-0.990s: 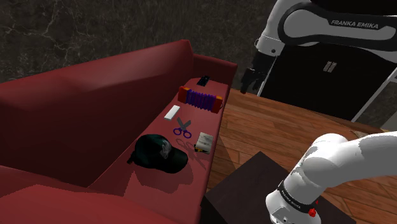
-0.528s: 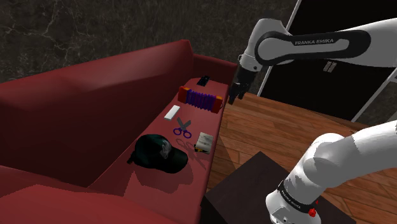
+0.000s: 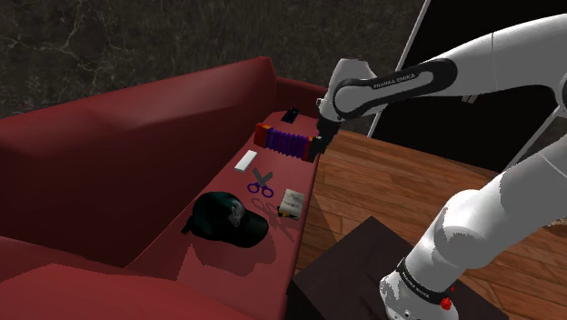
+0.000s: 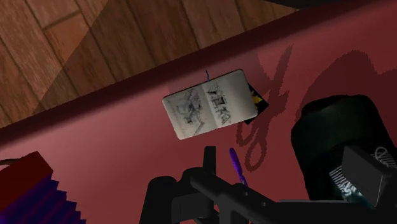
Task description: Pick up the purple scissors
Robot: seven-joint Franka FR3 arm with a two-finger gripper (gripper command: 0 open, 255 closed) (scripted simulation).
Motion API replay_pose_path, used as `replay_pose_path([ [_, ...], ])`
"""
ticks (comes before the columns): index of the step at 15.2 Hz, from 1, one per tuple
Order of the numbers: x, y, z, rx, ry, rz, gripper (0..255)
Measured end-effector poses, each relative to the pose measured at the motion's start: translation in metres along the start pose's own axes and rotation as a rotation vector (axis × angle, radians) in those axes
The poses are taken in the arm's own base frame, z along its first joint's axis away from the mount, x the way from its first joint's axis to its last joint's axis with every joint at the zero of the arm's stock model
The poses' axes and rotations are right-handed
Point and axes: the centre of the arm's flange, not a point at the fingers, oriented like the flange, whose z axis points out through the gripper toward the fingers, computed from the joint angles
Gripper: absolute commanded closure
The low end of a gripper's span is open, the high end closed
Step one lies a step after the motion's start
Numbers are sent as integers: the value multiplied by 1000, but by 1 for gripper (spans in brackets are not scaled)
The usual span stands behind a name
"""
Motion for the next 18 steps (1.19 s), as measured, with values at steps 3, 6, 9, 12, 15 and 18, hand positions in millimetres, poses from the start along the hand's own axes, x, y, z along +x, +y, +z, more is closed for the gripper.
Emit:
replay_pose_path([
  [3,20,8,35,0,0,-53,0],
  [6,40,9,69,1,-1,-105,0],
  [9,59,13,103,2,-1,-157,0],
  [12,81,17,138,2,-1,-210,0],
  [15,101,16,172,3,-2,-263,0],
  [18,120,14,207,4,-3,-314,0],
])
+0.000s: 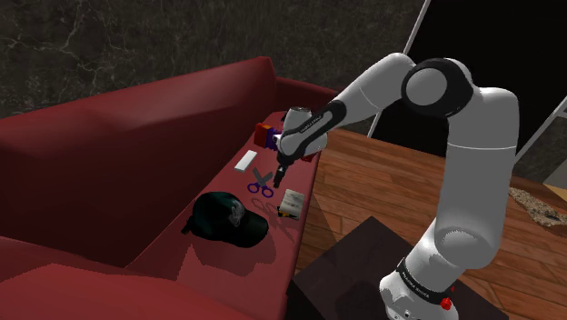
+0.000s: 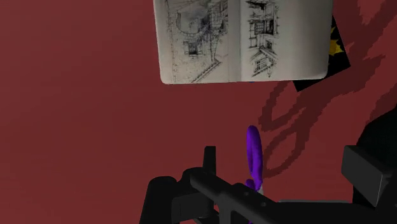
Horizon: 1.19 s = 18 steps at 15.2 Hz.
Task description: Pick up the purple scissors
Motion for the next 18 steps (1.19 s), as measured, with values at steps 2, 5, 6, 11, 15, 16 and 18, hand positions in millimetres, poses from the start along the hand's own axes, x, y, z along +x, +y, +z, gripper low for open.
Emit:
replay_pose_path([
  [2,11,4,20,1,0,-30,0],
  [5,14,4,36,1,0,-42,0],
  [6,15,4,42,1,0,-43,0],
  [11,13,3,66,1,0,-44,255],
  [15,13,3,68,1,0,-44,255],
  [16,13,4,68,0,0,-44,255],
  [18,13,4,68,0,0,-43,255],
])
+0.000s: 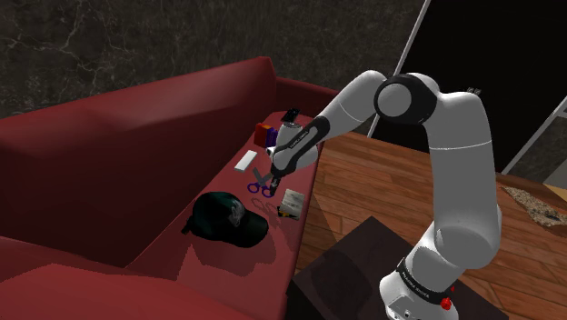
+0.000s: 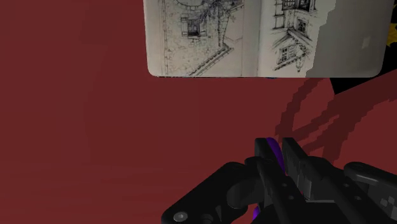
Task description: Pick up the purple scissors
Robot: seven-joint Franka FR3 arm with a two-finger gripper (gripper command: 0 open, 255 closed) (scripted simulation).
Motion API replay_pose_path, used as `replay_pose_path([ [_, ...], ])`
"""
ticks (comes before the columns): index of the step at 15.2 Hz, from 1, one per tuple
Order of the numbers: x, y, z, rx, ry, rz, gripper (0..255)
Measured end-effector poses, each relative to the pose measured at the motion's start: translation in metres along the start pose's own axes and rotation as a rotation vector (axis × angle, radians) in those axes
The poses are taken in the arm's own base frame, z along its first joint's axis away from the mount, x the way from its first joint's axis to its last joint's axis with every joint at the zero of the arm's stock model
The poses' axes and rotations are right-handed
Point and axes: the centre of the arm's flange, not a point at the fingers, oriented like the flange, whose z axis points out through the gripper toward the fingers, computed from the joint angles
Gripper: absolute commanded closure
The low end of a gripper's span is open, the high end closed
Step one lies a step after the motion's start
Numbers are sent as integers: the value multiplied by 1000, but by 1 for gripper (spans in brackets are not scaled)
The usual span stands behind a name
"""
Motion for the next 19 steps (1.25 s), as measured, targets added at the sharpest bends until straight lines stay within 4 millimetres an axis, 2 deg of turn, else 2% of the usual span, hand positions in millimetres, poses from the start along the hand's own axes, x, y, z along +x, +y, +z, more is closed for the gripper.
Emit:
replay_pose_path([
  [5,2,0,-7,0,0,0,255],
  [19,5,3,-77,0,0,0,255],
])
